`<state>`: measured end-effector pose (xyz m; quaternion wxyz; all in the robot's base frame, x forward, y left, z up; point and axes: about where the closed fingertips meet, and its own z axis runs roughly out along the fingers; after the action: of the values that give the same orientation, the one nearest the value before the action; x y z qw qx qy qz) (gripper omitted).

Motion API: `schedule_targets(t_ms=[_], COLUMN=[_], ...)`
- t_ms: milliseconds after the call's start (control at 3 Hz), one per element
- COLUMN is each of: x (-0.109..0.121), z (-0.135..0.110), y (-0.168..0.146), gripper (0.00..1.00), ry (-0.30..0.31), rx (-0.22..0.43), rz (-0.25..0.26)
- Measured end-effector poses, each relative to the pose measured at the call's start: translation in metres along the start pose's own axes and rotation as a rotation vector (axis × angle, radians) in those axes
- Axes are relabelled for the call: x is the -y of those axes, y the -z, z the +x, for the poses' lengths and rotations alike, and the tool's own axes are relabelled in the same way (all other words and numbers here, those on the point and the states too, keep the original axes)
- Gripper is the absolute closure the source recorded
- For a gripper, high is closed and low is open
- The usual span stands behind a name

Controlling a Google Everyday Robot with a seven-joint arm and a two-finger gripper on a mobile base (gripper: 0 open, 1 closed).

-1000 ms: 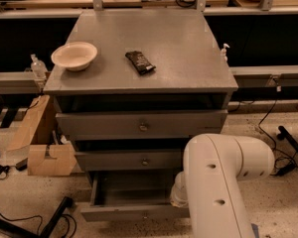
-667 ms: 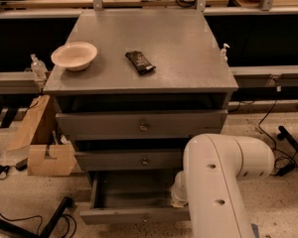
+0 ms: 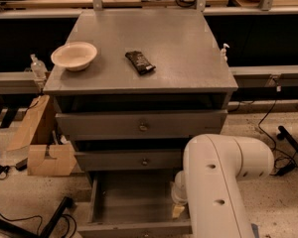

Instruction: Open bottom drawer

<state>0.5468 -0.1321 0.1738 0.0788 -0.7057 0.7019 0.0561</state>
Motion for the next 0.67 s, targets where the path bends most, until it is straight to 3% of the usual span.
schedule_targets(t_ms=[667], x=[-0.0037], z=[-0.0003], y=[-0.0031], gripper=[0.49], ry=[0.0], rx=[0.001], rz=[-0.007])
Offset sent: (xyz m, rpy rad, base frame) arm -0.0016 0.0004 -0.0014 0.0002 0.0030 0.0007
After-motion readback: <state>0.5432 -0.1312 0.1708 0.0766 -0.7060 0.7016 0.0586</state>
